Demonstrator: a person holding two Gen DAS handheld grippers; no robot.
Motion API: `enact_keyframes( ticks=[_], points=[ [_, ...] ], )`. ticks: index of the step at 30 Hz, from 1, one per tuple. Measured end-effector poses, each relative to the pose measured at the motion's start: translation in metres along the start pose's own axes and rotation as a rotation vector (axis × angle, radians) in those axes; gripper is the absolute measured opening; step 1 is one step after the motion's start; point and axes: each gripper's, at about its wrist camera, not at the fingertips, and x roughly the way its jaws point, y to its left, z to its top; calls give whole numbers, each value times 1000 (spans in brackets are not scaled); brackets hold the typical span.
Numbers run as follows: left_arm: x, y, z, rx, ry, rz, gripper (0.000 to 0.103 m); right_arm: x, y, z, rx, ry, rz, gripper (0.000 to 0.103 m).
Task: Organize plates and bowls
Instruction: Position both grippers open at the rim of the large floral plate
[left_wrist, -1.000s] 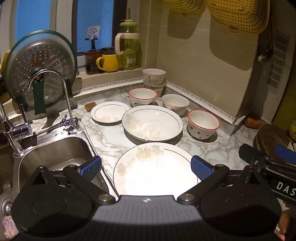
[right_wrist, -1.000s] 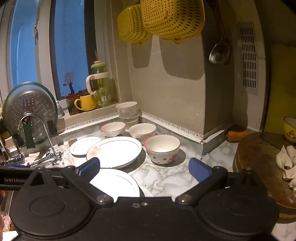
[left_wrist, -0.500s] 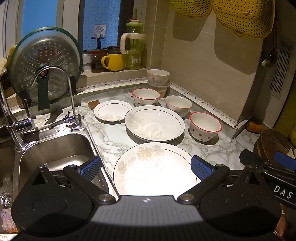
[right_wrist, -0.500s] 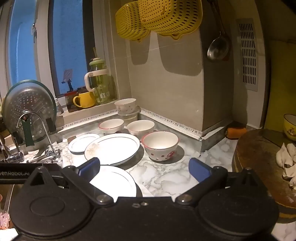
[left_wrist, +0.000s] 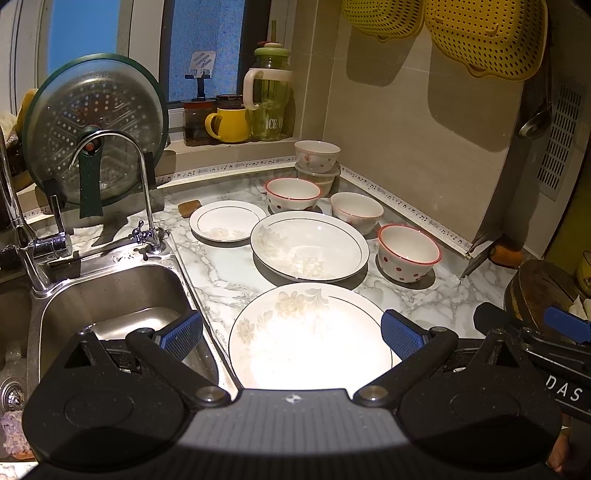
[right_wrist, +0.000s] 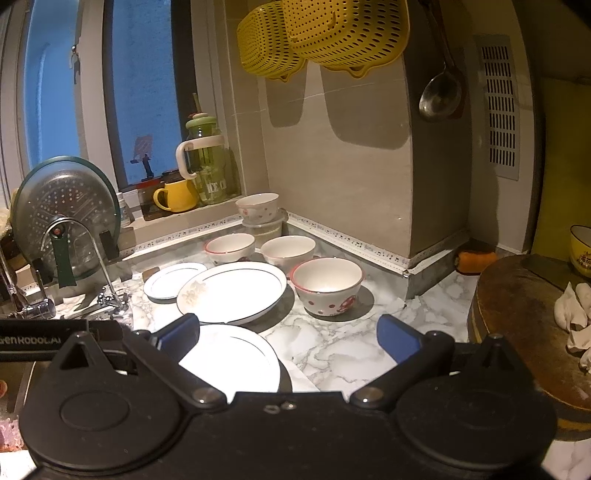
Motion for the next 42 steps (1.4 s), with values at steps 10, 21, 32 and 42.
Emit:
enact_keyframes(
  ticks=[10,21,32,42],
  points=[
    [-4,0,-1,6,-8,2,103,-4,5,0,-21,-19,0,103],
    [-7,-2,-2,20,-8,10,103,-5,2,1,-11,-11,6,103],
    [-10,-4,-2,16,-15,6,103,-10,2,2,-27,-37,-1,103],
    [-12,-6,-3,10,-12,6,103,-13,0,2,-36,-46,2,103]
  ],
)
